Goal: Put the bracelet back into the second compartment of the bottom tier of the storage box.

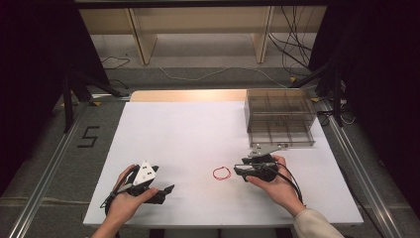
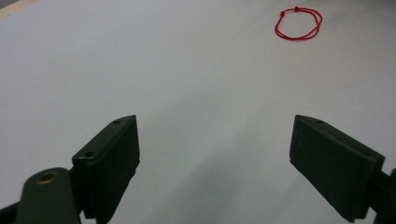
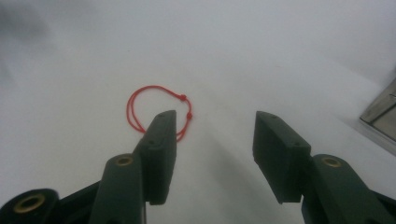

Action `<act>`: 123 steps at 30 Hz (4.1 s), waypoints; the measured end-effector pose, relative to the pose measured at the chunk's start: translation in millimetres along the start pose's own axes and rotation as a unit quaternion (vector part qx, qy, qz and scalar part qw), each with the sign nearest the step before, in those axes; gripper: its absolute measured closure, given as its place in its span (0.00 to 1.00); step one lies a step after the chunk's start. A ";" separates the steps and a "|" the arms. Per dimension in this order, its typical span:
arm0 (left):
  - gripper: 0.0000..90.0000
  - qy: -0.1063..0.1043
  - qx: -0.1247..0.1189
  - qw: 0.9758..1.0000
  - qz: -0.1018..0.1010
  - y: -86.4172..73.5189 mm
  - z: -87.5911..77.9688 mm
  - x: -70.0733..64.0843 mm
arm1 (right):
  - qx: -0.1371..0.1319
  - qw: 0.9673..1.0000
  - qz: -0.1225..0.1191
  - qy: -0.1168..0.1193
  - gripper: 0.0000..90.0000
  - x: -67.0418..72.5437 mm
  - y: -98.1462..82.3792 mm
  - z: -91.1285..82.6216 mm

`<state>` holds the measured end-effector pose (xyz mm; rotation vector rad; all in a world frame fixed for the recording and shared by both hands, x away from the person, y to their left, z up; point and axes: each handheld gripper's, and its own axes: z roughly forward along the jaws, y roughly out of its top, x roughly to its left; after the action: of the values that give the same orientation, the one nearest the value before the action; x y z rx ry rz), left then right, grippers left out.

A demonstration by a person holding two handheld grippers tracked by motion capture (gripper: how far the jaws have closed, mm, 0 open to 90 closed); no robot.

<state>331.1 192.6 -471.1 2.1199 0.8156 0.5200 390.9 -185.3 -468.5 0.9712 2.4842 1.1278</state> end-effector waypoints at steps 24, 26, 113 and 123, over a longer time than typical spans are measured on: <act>0.18 0.001 -0.002 1.000 -0.002 -0.5 -0.1 0.2 | 0.039 0.999 -0.017 0.021 0.74 7.4 13.5 37.6; 0.18 0.001 -0.001 1.000 -0.001 -0.5 -0.2 0.3 | 0.043 0.999 -0.016 0.022 0.76 8.3 13.7 39.7; 0.18 0.014 -0.002 1.000 -0.005 -1.1 1.0 -1.3 | -0.013 0.999 0.026 0.012 0.97 -2.7 22.8 8.0; 0.18 0.015 -0.006 1.000 -0.005 -1.2 -0.2 -1.6 | -0.021 0.999 0.034 0.002 0.97 -8.6 23.2 0.9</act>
<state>329.4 192.2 -472.1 2.1005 0.8384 0.5518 408.7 -179.3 -452.3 1.0487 2.4383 1.1990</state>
